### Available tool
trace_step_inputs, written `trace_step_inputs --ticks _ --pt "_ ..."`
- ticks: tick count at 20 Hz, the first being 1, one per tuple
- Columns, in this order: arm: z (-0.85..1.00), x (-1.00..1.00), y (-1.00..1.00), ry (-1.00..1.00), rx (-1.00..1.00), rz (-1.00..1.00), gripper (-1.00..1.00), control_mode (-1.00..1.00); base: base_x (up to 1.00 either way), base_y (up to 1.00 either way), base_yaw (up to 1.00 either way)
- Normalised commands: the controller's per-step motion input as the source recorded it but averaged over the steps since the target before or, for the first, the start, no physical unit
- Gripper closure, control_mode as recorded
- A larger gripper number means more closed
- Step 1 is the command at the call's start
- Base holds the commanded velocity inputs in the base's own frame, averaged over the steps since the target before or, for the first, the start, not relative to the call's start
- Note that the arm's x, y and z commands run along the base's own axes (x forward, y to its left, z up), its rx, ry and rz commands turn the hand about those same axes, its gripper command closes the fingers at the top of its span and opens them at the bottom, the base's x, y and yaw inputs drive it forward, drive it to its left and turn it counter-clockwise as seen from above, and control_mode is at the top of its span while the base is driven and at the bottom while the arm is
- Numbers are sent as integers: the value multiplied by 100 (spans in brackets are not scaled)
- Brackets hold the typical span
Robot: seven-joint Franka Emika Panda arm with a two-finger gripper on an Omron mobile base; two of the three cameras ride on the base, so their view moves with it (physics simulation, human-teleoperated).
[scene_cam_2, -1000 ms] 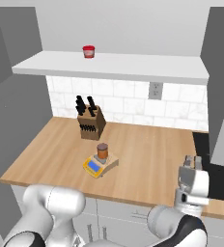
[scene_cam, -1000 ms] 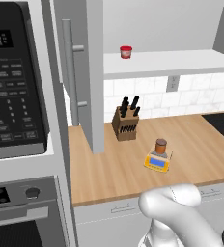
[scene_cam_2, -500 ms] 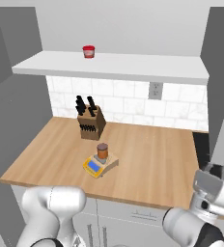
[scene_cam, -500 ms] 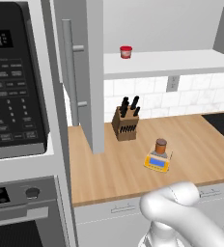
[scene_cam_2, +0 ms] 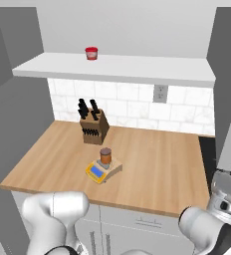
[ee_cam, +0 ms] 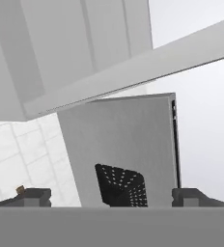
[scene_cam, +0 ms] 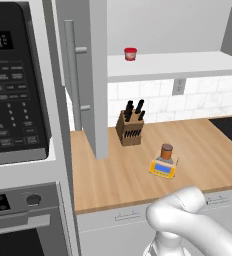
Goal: Pick the jam and place it on the digital scale for weighing, and close the cabinet.
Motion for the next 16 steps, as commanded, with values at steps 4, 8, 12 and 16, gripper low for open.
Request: trace_step_inputs --ticks 4,8,12,16 --pt "49 0 -9 -4 0 -8 -100 -100 0 0 0" --pt "61 0 -18 -9 0 -5 -100 -100 0 0 0" --pt "72 -2 -2 -18 0 -3 -100 -100 0 0 0" --pt "60 -22 36 -35 -6 -2 -100 -100 0 0 0"
